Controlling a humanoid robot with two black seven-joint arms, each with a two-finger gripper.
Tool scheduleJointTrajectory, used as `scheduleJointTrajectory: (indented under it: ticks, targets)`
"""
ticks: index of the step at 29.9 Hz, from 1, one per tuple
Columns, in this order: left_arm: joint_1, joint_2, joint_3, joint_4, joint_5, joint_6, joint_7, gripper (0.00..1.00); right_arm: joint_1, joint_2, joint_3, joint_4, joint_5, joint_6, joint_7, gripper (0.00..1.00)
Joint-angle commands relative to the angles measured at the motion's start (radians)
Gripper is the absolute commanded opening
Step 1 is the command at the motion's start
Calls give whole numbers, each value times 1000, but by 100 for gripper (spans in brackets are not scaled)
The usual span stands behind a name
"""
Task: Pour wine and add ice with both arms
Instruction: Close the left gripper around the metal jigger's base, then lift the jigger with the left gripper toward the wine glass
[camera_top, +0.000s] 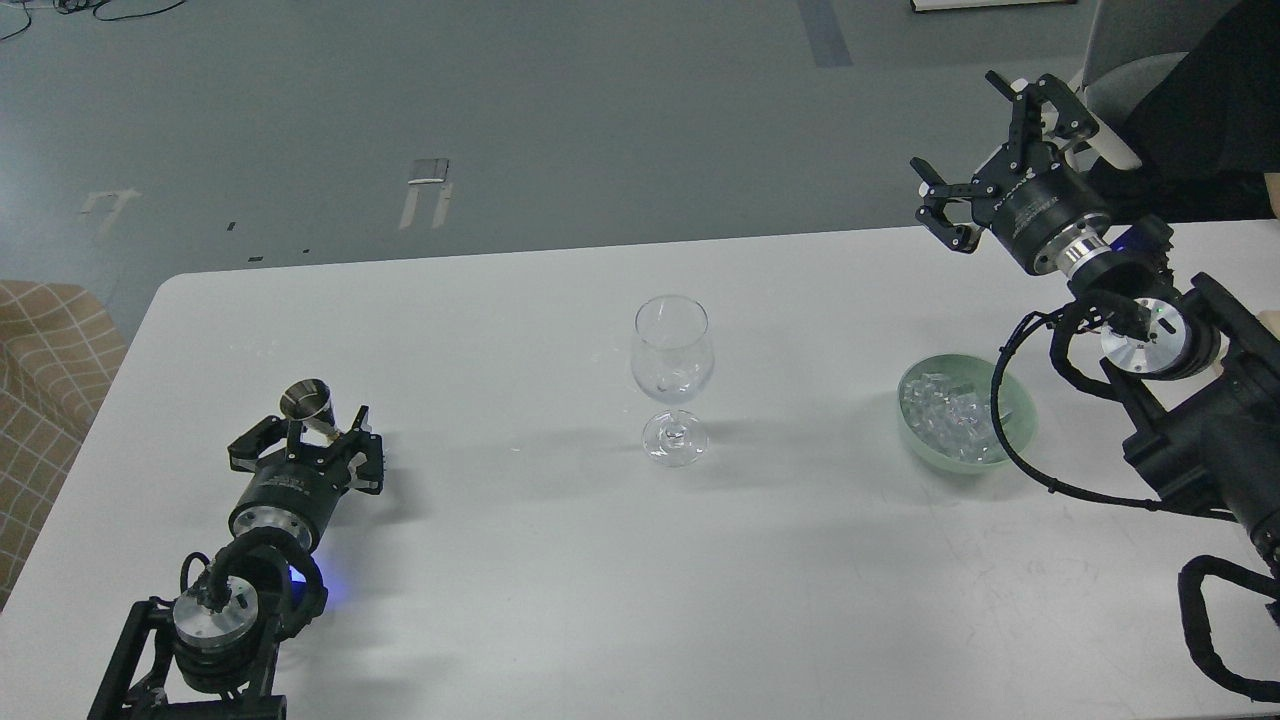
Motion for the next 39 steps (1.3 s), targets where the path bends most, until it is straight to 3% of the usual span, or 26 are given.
scheduleJointTrajectory:
  ticks: [1, 8, 16, 24, 33, 39]
  targets:
    - [1, 0, 1, -1, -1, 4, -1, 51, 0, 2, 0, 0, 0, 0, 0, 100]
    - [0, 0, 1, 4, -1, 4, -6, 43, -2, 2, 0, 2, 0, 0, 0, 100]
    - [-2, 0, 16, 7, -1, 7, -44, 44, -3, 5, 0, 0, -2, -2, 2, 100]
    - [-17, 0, 16, 21, 0, 10, -49, 44, -3, 3, 0, 0, -2, -6, 2, 100]
    - [-29, 0, 14, 24, -1, 9, -47, 23, -3, 3, 0, 0, -2, -11, 2, 100]
    - [-32, 0, 14, 44, -1, 1, -47, 23, -3, 3, 0, 0, -2, -11, 2, 100]
